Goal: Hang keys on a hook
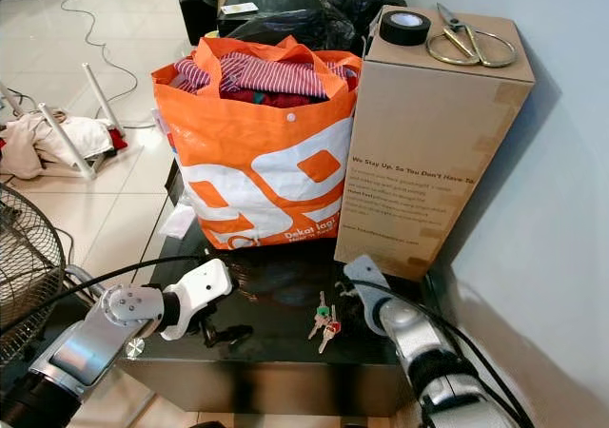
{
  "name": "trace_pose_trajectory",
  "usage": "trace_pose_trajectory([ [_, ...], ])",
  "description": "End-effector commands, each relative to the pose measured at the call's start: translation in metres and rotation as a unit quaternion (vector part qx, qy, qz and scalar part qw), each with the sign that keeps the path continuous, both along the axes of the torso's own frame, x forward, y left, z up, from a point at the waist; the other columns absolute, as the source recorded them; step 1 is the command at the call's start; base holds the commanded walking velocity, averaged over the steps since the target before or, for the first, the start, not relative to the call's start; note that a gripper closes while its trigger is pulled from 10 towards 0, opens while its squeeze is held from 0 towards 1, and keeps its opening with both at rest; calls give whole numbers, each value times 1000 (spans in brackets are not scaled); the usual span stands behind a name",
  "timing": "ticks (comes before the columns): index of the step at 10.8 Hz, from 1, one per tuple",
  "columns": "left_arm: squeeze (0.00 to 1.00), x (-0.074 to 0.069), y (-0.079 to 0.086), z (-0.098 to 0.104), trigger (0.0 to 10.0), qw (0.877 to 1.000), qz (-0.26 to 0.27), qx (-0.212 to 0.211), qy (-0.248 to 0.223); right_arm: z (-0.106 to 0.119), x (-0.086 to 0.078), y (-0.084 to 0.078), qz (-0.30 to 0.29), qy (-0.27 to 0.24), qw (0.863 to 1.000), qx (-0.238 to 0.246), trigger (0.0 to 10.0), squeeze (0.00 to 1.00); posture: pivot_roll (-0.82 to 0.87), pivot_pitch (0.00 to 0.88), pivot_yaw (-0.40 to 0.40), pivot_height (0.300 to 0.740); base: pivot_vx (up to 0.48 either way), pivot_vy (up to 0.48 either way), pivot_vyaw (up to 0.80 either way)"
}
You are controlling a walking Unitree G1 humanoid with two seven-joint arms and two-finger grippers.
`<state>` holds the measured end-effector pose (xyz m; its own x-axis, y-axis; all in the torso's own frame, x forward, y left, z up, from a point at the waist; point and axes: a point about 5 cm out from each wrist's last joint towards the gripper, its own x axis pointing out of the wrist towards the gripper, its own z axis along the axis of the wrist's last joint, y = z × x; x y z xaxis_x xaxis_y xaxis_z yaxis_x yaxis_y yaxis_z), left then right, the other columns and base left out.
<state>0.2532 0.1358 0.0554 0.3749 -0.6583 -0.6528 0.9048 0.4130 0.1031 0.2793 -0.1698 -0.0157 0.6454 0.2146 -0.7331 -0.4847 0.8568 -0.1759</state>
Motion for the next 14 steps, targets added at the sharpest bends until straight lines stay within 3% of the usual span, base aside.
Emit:
trace_pose_trajectory([
  [1,0,2,4,5,10000,1000,7,2,-9,3,5,0,-3,-12,1000,-22,10000,1000,-58,0,43,740,0,0,0],
  [2,0,2,3,5,10000,1000,7,2,-9,3,6,-1,-9,-14,999,-31,10000,0,-57,0,42,740,0,0,0],
  [7,0,2,1,6,10000,1000,7,-2,-9,1,8,5,-6,-10,999,-37,10000,0,-57,0,36,740,0,0,0],
  [8,0,2,0,6,10000,1000,8,-2,-9,1,8,9,-6,-10,999,-32,8627,0,-54,0,33,740,0,0,0],
  [9,0,2,1,6,10000,1000,8,-2,-9,1,9,11,-7,-11,999,-30,6118,0,-54,0,33,740,0,0,0],
  [11,0,1,1,6,10000,1000,9,-2,-7,0,9,13,-11,-11,1000,-25,2118,0,-52,0,33,740,0,0,0],
  [12,0,0,2,5,10000,1000,7,-1,-6,-3,6,14,-10,-4,1000,-29,1176,0,-53,0,35,740,0,0,0],
  [14,0,-1,2,5,10000,1000,5,0,-5,-5,3,14,-11,1,999,-38,706,0,-52,0,37,740,0,0,0],
])
